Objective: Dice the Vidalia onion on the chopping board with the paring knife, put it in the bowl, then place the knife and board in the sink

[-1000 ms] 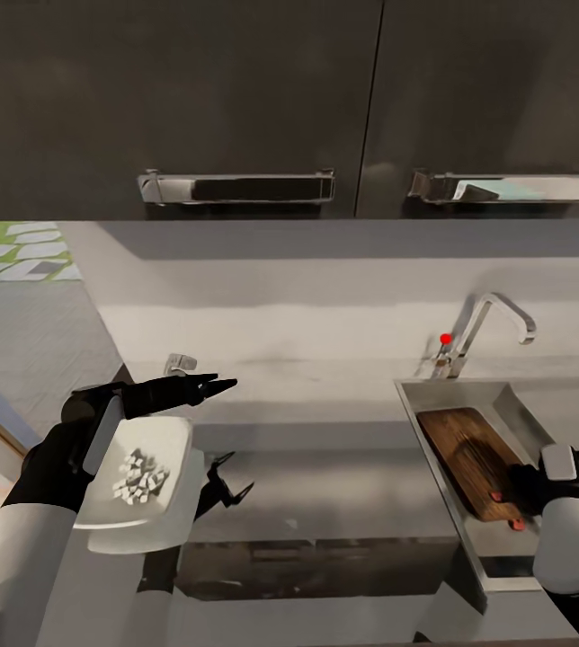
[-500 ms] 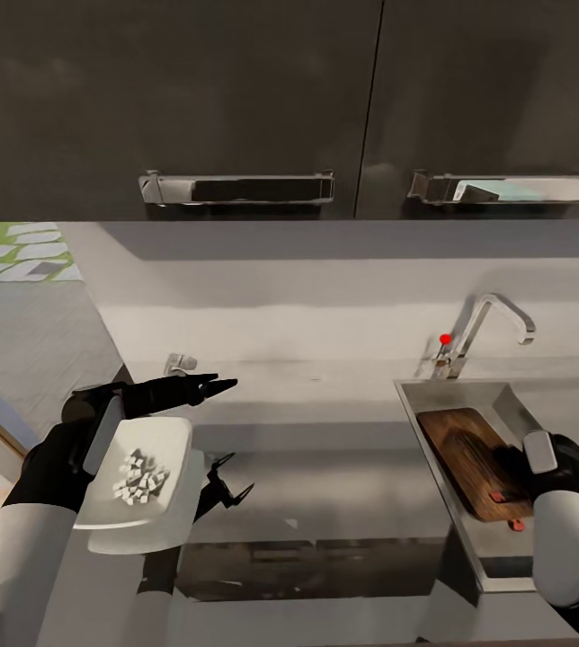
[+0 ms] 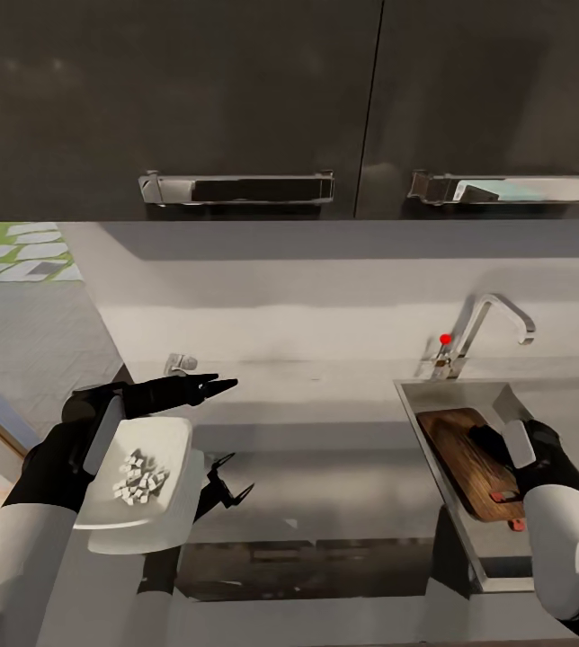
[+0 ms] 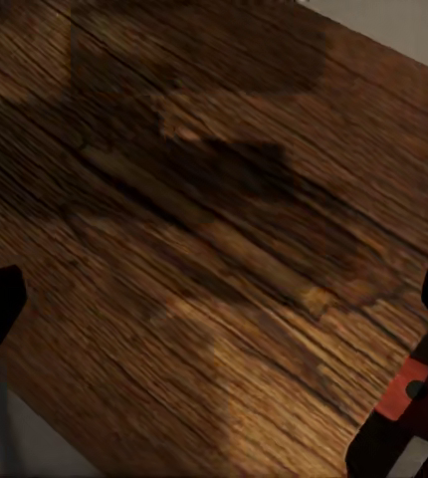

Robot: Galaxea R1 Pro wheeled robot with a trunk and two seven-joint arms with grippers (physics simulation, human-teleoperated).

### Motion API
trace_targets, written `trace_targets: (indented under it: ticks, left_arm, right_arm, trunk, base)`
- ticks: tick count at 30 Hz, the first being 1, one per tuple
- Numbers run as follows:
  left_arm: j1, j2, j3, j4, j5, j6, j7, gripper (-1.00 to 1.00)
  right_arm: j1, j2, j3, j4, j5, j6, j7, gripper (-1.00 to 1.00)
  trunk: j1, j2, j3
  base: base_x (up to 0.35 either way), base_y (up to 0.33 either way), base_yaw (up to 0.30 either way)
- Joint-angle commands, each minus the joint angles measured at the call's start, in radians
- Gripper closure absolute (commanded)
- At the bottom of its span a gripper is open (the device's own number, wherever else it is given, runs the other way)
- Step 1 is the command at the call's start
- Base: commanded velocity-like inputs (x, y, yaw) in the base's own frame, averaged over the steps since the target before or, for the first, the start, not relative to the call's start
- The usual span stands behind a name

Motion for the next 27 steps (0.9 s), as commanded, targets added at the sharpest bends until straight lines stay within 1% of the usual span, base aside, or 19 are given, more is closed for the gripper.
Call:
trace_targets:
  ticks: [1,2,3,5,6,9,10,14,17,27]
  left_arm:
    - [-0.001,0.000,0.000,0.000,0.004,0.006,-0.001,-1.00]
    - [-0.001,0.000,0.000,0.000,0.004,0.006,-0.001,-1.00]
    - [-0.001,0.000,0.001,0.000,0.004,0.006,-0.001,-1.00]
    - [-0.001,0.000,0.000,0.000,0.004,0.006,-0.001,-1.00]
    - [-0.001,0.000,0.000,0.000,0.004,0.006,-0.001,-1.00]
    - [-0.001,0.000,0.000,0.000,0.004,0.006,-0.001,-1.00]
    - [-0.001,0.000,0.000,0.000,0.004,0.006,-0.001,-1.00]
    - [-0.001,0.000,0.001,0.000,0.004,0.006,-0.001,-1.00]
    - [-0.001,0.000,0.001,0.000,0.004,0.006,-0.001,-1.00]
    - [-0.001,0.000,0.001,0.000,0.004,0.006,-0.001,-1.00]
  right_arm:
    - [-0.001,0.000,0.020,-0.002,-0.010,0.002,0.001,-1.00]
    - [-0.001,0.000,0.031,-0.002,-0.010,0.002,0.008,-1.00]
    - [-0.001,0.000,0.055,-0.003,-0.010,0.003,0.024,-1.00]
    - [-0.001,0.000,0.080,-0.004,-0.010,0.003,0.043,-1.00]
    - [-0.001,0.000,0.107,-0.006,-0.010,0.003,0.062,-1.00]
    - [-0.001,0.000,0.142,-0.007,-0.010,0.004,0.081,-1.00]
    - [-0.001,0.000,0.159,-0.008,-0.010,0.004,0.089,-1.00]
    - [-0.001,0.000,0.180,-0.009,-0.010,0.005,0.098,-1.00]
    - [-0.001,0.000,0.186,-0.011,-0.010,0.005,0.100,-1.00]
    - [-0.001,0.000,0.192,-0.013,-0.010,0.005,0.102,-1.00]
  trunk:
    - [0.001,-0.002,-0.002]
    - [0.001,-0.002,-0.002]
    - [0.001,-0.002,-0.002]
    - [0.001,-0.002,-0.002]
    - [0.001,-0.002,-0.002]
    - [0.001,-0.002,-0.002]
    - [0.001,-0.002,-0.002]
    - [0.001,-0.002,-0.002]
    - [0.001,-0.002,0.001]
    - [0.001,-0.002,0.015]
  base:
    - [0.000,0.000,0.000]
    - [0.000,0.000,0.000]
    - [0.000,0.000,0.000]
    - [0.000,0.000,0.000]
    - [0.000,0.000,0.000]
    - [0.000,0.000,0.000]
    - [0.000,0.000,0.000]
    - [0.000,0.000,0.000]
    - [0.000,0.000,0.000]
    - [0.000,0.000,0.000]
